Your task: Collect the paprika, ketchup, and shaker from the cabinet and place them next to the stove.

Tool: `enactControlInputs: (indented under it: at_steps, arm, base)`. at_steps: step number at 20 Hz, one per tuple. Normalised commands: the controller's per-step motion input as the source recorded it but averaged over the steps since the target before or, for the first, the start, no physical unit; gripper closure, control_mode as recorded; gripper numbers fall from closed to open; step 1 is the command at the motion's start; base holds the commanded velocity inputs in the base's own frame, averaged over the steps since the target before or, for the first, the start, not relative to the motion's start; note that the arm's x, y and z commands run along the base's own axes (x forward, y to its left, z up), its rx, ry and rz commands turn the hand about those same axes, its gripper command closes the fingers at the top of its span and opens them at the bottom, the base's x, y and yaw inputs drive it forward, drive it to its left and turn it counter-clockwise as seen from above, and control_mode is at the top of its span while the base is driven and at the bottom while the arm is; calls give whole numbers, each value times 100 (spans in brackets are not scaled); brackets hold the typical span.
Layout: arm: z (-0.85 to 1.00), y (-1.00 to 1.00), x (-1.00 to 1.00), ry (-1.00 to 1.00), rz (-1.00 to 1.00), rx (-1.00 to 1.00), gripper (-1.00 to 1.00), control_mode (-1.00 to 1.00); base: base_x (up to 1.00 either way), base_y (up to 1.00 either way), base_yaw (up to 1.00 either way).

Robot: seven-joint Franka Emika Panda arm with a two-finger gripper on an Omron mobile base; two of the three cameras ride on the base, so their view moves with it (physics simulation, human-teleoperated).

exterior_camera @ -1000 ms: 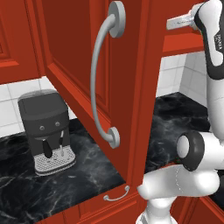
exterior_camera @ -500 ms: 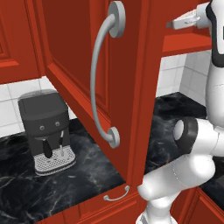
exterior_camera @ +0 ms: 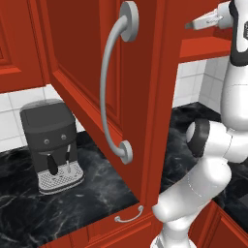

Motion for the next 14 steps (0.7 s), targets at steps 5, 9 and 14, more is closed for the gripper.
enactControlInputs:
  at_steps: [5,9,14]
  arm:
    - [1,-28,12,4,1,1,-100,-100]
    - [1,-29,26,3,3,0,-100,-100]
    - [0,-10,32,1,1,0,-100,-100]
  base:
    - [0,0,0]
    - [0,0,0]
    - [0,0,0]
